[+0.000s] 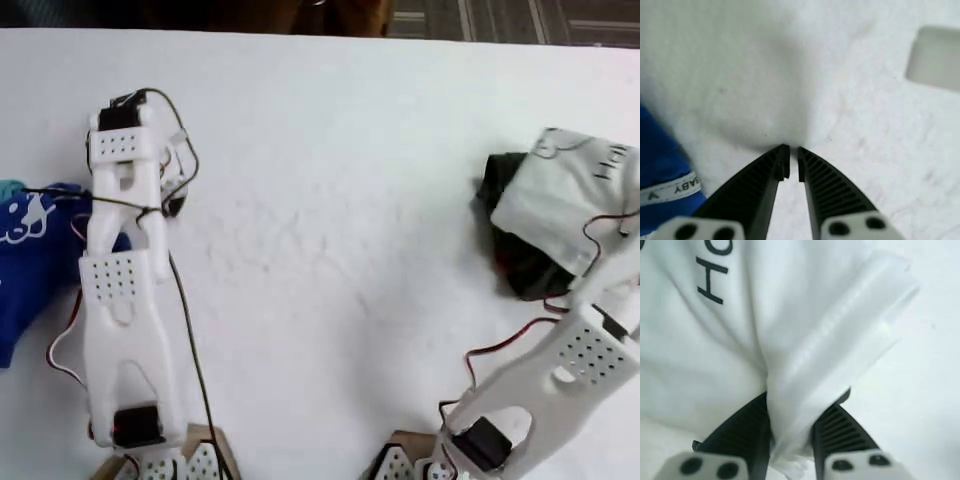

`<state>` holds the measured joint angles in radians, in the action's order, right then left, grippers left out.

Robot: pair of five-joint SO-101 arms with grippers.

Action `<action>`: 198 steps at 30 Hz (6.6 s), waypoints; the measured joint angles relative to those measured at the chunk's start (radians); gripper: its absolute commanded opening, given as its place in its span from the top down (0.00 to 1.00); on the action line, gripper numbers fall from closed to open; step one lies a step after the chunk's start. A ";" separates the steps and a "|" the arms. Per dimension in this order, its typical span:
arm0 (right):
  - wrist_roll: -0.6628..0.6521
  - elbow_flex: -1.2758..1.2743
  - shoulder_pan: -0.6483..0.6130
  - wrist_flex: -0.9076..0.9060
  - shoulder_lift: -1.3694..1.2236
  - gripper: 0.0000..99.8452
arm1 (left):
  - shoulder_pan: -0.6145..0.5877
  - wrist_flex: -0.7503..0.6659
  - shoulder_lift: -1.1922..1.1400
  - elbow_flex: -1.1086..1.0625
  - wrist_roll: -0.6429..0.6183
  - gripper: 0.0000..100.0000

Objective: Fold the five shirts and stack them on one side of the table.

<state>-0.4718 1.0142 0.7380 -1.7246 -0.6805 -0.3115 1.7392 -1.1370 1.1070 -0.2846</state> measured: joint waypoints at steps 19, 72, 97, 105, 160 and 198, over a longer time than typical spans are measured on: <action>0.000 0.061 0.009 -0.009 -0.153 0.64 | 0.000 0.000 0.000 0.000 0.049 0.96; -0.034 -1.863 -0.512 0.350 1.521 0.98 | -0.628 -0.608 1.663 -1.824 0.850 0.94; -0.043 -1.881 -0.512 0.350 1.522 0.98 | -1.045 -0.819 0.968 -1.501 1.013 0.80; -0.043 -1.881 -0.512 0.350 1.522 0.98 | -1.003 -0.640 0.809 -1.303 0.965 0.96; -0.043 -1.903 -0.508 0.350 1.522 0.98 | 0.499 0.031 2.056 -1.125 0.396 0.82; -0.041 -1.137 -1.387 0.189 0.931 0.96 | -1.068 -0.282 1.900 -1.849 1.099 0.82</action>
<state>-0.5132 -0.1227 -0.6490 -1.5359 0.2509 -1.3794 1.4569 0.7626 -0.7419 0.8140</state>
